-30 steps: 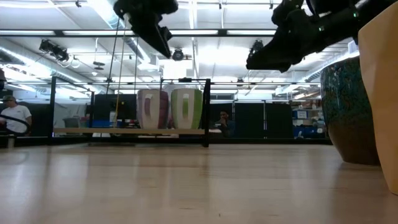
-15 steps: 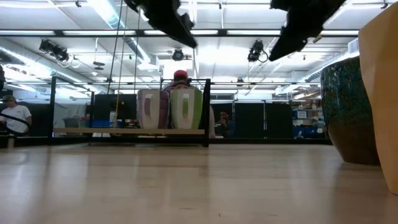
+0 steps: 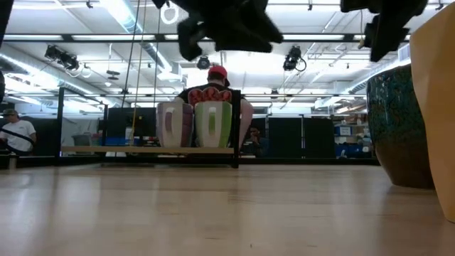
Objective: Place coffee mugs
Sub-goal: Put the dark blue patterned mug on the shelf
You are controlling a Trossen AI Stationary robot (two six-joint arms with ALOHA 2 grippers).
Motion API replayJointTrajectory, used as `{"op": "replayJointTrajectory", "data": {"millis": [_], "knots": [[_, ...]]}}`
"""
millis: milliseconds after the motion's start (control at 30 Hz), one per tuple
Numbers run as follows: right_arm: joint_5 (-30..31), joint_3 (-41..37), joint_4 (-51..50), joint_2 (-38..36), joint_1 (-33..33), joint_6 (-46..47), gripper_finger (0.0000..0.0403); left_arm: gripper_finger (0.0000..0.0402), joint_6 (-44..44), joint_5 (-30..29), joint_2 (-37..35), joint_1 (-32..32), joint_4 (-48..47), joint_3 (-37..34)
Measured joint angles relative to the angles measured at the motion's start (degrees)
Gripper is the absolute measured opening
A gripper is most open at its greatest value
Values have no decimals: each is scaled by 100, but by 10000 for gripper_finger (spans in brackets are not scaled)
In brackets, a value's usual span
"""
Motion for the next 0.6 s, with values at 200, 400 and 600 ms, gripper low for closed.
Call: {"op": "replayJointTrajectory", "data": {"millis": [200,400,600], "knots": [[-360,6,-103,-19,241,897,151,120,384,278,345,-180,911,0],[-493,5,-688,-18,548,1540,151,105,539,760,779,-320,1072,423],[-218,4,-828,-18,660,2067,151,92,1093,990,1302,-338,878,986]]}}
